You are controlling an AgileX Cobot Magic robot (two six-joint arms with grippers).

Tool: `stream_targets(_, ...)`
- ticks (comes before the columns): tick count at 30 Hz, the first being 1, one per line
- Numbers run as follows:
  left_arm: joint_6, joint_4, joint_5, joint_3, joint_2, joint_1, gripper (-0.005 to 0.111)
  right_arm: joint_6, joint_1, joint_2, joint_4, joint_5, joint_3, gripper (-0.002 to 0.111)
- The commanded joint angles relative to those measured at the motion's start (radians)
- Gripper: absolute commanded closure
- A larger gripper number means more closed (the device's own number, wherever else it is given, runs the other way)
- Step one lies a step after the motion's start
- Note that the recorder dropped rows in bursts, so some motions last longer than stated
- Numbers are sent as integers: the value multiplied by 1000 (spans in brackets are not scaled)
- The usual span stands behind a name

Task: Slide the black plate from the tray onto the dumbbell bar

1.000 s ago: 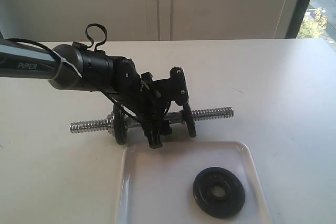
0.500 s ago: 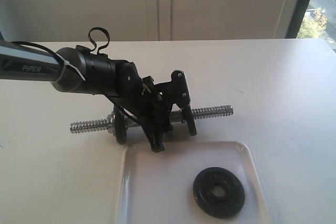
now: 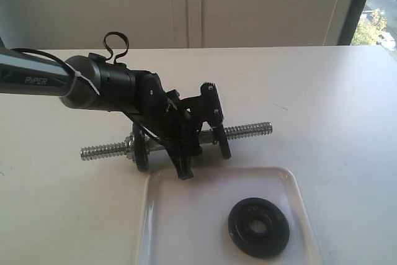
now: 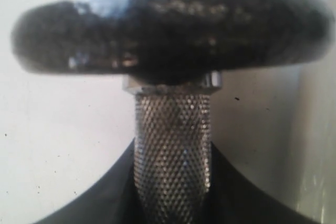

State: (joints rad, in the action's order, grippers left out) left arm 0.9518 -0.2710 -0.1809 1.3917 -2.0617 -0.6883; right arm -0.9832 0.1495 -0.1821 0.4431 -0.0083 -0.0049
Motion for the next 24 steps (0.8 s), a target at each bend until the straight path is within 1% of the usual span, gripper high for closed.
stream_targets(1, -17, -14, 8, 6, 64, 2, 107, 19, 47, -246, 55, -18, -86, 108)
stream_targets(2, -17, -14, 8, 6, 67, 2, 107, 19, 62, -303, 60, -18, -101, 108)
stream_targets(3, -17, -14, 8, 6, 71, 2, 107, 19, 97, -420, 89, -18, -147, 108)
stream_targets(4, -15, -14, 8, 6, 73, 2, 107, 19, 114, -467, 105, -18, -173, 108)
stream_targets(6, -15, -14, 8, 6, 87, 6, 107, 21, 204, -680, 182, -6, -268, 108)
stream_targets(8, -15, -14, 8, 6, 96, 11, 107, 44, 287, -834, 210, 70, -364, 108)
stream_targets(9, -15, -14, 11, 6, 100, 13, 107, 102, 332, -903, 205, 141, -410, 108)
stream_targets(10, -15, -14, 18, 6, 102, 18, 107, 192, 385, -968, 135, 305, -490, 108)
stream_targets(11, -15, -14, 25, 6, 106, 19, 107, 353, 417, -1032, 5, 470, -575, 108)
stream_targets(12, -17, -14, 34, 6, 106, 20, 107, 586, 436, -1100, -147, 611, -658, 108)
stream_targets(14, -17, -14, 39, 6, 106, 20, 107, 885, 439, -1166, -391, 702, -754, 108)
stream_targets(16, -17, -14, 39, 6, 106, 20, 107, 1103, 439, -1206, -605, 741, -817, 108)
stream_targets(17, -17, -14, 39, 6, 106, 20, 107, 1170, 439, -1221, -659, 754, -838, 108)
stream_targets(18, -17, -14, 37, 6, 106, 20, 107, 1195, 439, -1230, -680, 759, -851, 108)
stream_targets(21, -17, -14, 32, 6, 107, 20, 107, 1199, 439, -1251, -683, 761, -872, 108)
stream_targets(22, -17, -14, 32, 6, 107, 20, 107, 1199, 439, -1257, -683, 761, -873, 107)
stream_targets(24, -17, -14, 34, 6, 107, 20, 107, 1199, 439, -1262, -683, 759, -869, 99)
